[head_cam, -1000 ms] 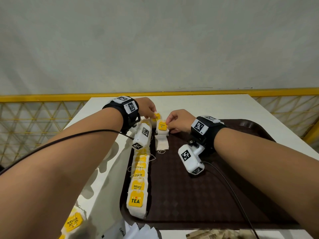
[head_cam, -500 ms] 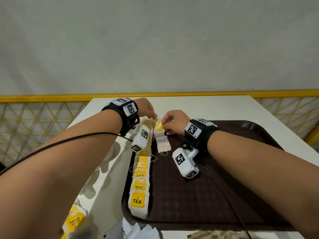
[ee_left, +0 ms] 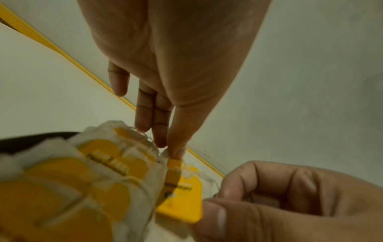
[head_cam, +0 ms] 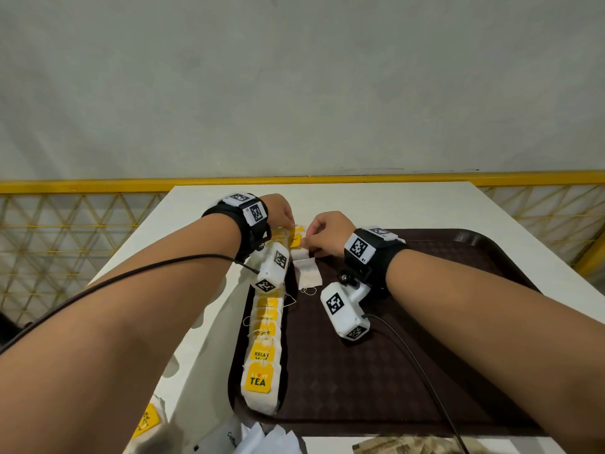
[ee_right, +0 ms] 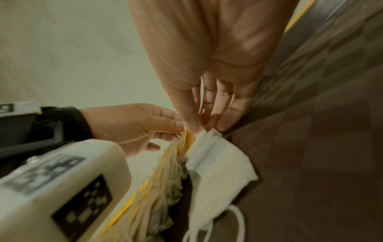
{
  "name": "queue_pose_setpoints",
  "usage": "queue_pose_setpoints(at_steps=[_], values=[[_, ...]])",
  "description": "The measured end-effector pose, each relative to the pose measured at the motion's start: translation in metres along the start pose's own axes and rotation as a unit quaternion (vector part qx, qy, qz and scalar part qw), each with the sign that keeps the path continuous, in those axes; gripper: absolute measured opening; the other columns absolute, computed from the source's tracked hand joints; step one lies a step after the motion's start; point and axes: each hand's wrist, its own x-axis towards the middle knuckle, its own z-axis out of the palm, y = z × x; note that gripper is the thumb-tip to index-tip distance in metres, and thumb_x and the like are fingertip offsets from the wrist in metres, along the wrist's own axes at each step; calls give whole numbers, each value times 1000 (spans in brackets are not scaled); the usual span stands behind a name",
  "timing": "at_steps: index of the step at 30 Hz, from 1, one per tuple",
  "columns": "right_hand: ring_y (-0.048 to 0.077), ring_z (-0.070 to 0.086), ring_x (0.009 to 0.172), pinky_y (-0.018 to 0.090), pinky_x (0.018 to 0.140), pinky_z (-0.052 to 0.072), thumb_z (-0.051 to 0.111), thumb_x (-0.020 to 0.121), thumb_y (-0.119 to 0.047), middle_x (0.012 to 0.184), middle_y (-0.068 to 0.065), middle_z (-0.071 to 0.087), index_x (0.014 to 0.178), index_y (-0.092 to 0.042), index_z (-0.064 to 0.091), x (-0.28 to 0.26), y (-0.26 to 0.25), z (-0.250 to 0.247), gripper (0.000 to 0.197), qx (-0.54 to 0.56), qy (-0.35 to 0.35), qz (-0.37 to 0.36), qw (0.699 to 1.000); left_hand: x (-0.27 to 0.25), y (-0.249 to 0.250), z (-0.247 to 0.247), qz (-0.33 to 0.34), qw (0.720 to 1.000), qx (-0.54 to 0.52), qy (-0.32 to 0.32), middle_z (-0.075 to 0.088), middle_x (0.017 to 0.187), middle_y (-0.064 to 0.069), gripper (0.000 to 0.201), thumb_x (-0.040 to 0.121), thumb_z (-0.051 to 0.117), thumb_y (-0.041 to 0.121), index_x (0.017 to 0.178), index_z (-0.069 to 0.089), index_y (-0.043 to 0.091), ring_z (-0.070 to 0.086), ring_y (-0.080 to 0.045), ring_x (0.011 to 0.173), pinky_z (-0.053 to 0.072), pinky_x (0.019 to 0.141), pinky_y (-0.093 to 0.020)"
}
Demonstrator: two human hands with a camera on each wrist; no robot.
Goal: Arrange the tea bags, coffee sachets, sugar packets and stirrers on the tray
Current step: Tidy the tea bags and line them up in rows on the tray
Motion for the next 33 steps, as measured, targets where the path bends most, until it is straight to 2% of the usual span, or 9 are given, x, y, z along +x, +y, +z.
queue_pose_setpoints(at_steps=[3, 7, 9, 12, 18, 23, 26, 30, 33], values=[[22, 63, 74, 42, 73, 59, 73, 77, -2, 67, 2, 59, 61, -15, 57, 0, 1, 1, 26, -28, 4, -2, 1000, -1, 0, 0, -1, 1000, -4, 19, 65, 117, -7, 24, 88, 64, 19, 109, 69, 7, 58, -20, 106, 41, 83, -25], [12, 59, 62, 25, 61, 55, 73, 80, -6, 67, 3, 60, 68, -13, 58, -5, -3, -15, 21, -16, -29, -5, 999, -9, -8, -10, 9, 997, -47, 55, 62, 103, -5, 21, 80, 72, 10, 101, 68, 6, 56, -19, 90, 43, 72, -21], [10, 59, 62, 22, 60, 54, 72, 80, -5, 68, 2, 61, 71, -12, 60, -12, -6, -24, 18, -26, -69, -11, 997, -16, -12, -15, 23, 997, -57, 47, 60, 85, 2, 18, 80, 73, 7, 97, 68, 6, 54, -13, 77, 41, 61, -16], [12, 58, 68, 23, 63, 54, 76, 78, -9, 76, 3, 62, 80, -13, 62, -24, -9, -25, 15, -93, -150, -15, 984, -26, -13, -16, 36, 997, -69, 31, 57, 71, 8, 12, 80, 72, 7, 91, 69, 10, 52, -5, 65, 40, 60, -14], [22, 58, 72, 27, 59, 52, 74, 78, -3, 70, 0, 55, 76, -18, 56, -28, -9, -9, 23, -182, -140, -34, 973, -39, -8, -8, 61, 995, -74, 16, 61, 73, 10, 11, 80, 70, 4, 87, 71, 13, 55, -5, 71, 41, 64, -13], [13, 55, 69, 20, 58, 49, 74, 80, -12, 72, -5, 55, 93, -11, 65, -30, -6, -7, 16, -169, -134, -50, 975, -49, 0, -11, 85, 994, -66, -1, 65, 82, 6, 14, 80, 70, 4, 86, 70, 16, 58, -8, 77, 46, 75, -20], [14, 57, 77, 17, 61, 43, 74, 80, -15, 72, -9, 55, 90, -10, 69, -32, -6, -7, 12, -233, -134, -82, 960, -53, 6, -14, 100, 993, -68, -15, 64, 78, 8, 16, 79, 71, 4, 87, 70, 17, 57, -6, 74, 45, 71, -17], [17, 60, 65, 23, 56, 54, 63, 88, -4, 73, 7, 58, 80, -6, 56, -32, -14, -14, 11, -18, -115, 24, 993, -59, 10, -17, 116, 989, -65, -58, 66, 83, 8, 23, 78, 70, 2, 89, 68, 22, 59, -8, 78, 48, 80, -24], [19, 62, 66, 29, 68, 56, 53, 94, -1, 78, 16, 59, 82, -7, 51, -34, -22, -25, 14, 172, -105, 108, 973, -64, 12, -17, 120, 987, -56, -91, 63, 89, 13, 34, 75, 74, 5, 102, 65, 24, 58, -5, 80, 46, 77, -21]])
